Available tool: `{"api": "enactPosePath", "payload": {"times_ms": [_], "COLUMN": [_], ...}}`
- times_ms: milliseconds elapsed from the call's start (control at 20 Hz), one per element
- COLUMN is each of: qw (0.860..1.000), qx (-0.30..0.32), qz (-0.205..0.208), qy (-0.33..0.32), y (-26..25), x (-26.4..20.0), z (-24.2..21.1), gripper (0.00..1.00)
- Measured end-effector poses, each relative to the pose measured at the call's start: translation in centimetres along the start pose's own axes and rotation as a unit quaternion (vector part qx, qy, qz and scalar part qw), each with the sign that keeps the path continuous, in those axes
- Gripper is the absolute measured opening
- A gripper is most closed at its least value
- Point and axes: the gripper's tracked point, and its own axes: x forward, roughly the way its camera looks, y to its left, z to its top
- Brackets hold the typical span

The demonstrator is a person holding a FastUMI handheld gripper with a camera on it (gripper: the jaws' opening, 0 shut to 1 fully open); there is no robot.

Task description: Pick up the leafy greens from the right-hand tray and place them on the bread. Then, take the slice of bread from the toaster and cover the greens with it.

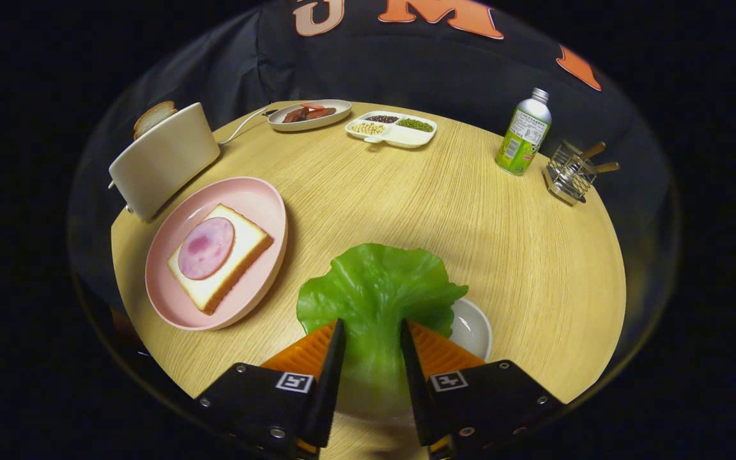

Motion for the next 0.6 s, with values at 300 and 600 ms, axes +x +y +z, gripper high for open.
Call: {"api": "enactPosePath", "payload": {"times_ms": [300, 600], "qw": [1.000, 0.998], "qx": [-0.004, 0.015], "qz": [-0.010, -0.017], "qy": [-0.003, -0.053], "y": [0.4, 0.7], "x": [-0.1, -2.8], "z": [0.1, 2.0], "gripper": [0.10, 0.07]}}
